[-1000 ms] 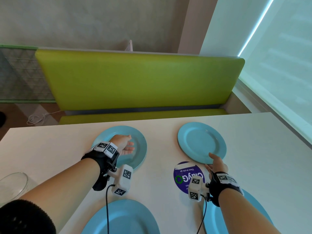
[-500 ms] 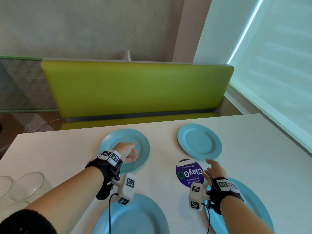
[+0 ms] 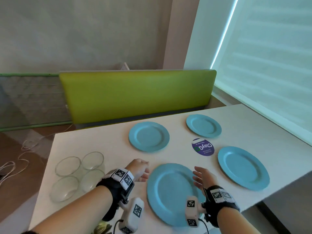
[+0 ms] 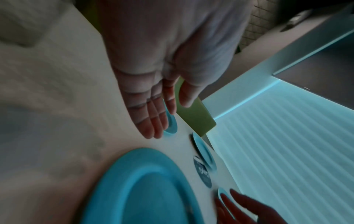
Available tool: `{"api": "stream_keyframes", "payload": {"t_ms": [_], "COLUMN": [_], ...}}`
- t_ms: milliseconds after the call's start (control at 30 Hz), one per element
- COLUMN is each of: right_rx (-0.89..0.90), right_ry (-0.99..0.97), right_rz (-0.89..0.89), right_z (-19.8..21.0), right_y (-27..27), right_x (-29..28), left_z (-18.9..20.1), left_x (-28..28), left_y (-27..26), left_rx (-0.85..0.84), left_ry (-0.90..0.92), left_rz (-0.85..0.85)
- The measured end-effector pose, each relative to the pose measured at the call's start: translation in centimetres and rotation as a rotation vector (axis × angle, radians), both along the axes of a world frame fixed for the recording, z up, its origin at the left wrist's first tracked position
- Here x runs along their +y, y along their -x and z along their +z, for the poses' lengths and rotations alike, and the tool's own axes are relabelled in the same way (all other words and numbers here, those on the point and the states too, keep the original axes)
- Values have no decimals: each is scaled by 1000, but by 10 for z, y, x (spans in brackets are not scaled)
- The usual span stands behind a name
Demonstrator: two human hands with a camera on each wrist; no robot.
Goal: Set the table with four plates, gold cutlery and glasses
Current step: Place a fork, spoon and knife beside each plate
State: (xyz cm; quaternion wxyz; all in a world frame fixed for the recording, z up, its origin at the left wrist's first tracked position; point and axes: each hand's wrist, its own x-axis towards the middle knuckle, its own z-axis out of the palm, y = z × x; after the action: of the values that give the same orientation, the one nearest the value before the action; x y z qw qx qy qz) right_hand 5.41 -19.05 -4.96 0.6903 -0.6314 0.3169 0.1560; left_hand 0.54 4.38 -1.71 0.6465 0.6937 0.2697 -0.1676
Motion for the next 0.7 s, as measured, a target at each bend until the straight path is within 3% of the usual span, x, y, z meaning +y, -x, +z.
{"api": "stream_keyframes", "payload": {"t_ms": [200, 400, 567, 700], "right_rx": [29, 66, 60, 47], "right_ry": [29, 105, 162, 187], "right_rz": [96, 281, 376, 418], "right_z": [-3, 4, 9, 12], "right_y": [91, 145, 166, 174], "right_x": [64, 109, 124, 129], "left_z": [-11, -18, -32, -42], "left_x": [40, 80, 109, 129], "left_y": [96, 155, 189, 202], "left_rx": [12, 129, 184, 202], "left_ry": [-195, -753, -1002, -1053], "left_rz": [-200, -533, -455, -434]}}
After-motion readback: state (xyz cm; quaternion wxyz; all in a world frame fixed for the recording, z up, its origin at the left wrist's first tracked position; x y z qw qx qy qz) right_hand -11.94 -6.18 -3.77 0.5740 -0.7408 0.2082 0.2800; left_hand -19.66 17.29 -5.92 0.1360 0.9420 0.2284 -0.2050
